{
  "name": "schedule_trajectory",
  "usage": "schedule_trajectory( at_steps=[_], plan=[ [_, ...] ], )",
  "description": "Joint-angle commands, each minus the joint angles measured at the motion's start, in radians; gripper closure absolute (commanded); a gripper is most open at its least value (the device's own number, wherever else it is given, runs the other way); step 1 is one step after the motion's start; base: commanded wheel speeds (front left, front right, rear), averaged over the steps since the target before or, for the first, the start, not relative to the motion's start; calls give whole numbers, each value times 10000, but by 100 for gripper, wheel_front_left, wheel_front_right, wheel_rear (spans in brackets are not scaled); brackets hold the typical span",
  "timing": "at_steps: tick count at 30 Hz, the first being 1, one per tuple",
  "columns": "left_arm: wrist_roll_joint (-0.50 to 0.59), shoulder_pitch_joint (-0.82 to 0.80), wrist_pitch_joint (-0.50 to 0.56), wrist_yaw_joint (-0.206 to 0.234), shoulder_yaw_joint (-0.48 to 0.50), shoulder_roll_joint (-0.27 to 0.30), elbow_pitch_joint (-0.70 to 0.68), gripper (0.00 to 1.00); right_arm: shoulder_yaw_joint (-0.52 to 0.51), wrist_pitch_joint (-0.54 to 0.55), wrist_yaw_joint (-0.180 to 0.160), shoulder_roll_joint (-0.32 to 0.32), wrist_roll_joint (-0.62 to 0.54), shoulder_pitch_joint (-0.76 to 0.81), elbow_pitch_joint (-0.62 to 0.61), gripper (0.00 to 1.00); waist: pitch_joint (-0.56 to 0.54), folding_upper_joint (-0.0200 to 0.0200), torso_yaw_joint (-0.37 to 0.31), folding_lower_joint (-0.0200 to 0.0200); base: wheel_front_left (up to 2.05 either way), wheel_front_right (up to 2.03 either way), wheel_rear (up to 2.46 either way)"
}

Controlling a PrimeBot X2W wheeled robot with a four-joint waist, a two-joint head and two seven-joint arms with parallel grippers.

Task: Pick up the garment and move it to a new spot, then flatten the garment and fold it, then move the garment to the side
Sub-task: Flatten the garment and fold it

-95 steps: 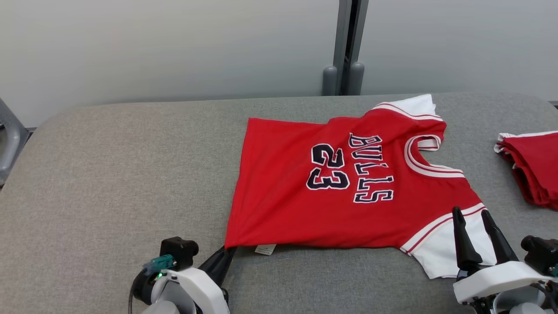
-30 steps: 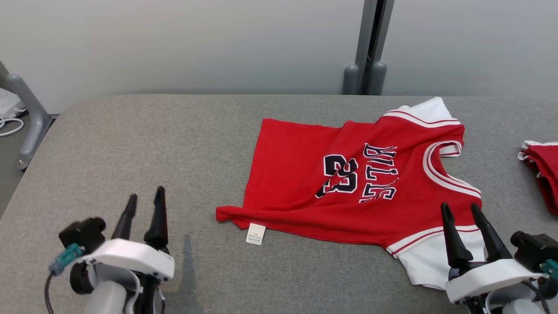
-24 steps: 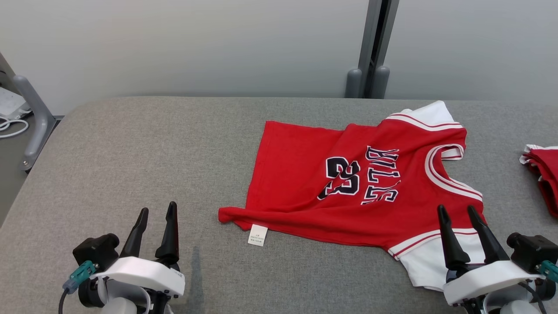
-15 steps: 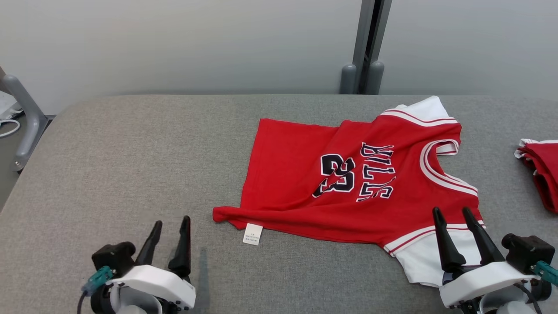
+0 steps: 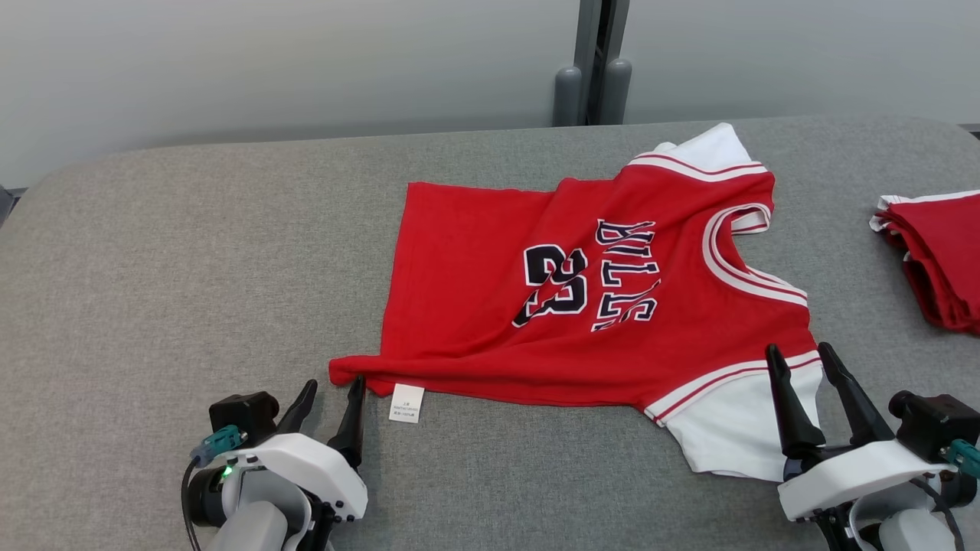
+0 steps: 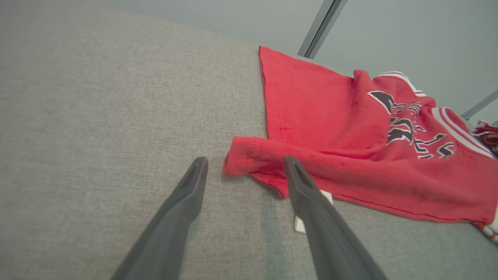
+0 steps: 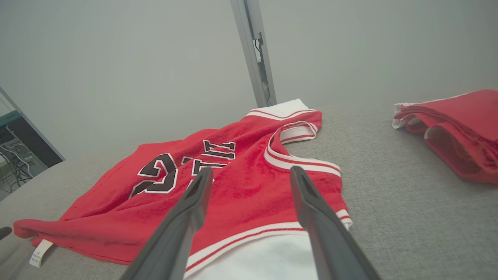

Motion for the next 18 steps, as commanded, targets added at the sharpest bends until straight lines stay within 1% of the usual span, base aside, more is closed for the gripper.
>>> schedule_trajectory(
  at_steps=[1, 12, 18],
  plan=[
    [-101, -183, -27, -18, -65, 54, 113, 0, -36, -45, 1, -73, 1, -105, -10, 0, 62, 0, -65, 0, 0, 0, 0],
    [-679, -626, -28, -59, -406, 54, 839, 0, 9, -45, 1, -100, -44, -191, 36, 0, 174, 0, -139, 0, 0, 0, 0],
    [-1038, -862, -28, -176, -673, 57, 1160, 0, 42, -45, -1, -129, -33, -212, 40, 0, 252, 0, -154, 0, 0, 0, 0]
  ],
)
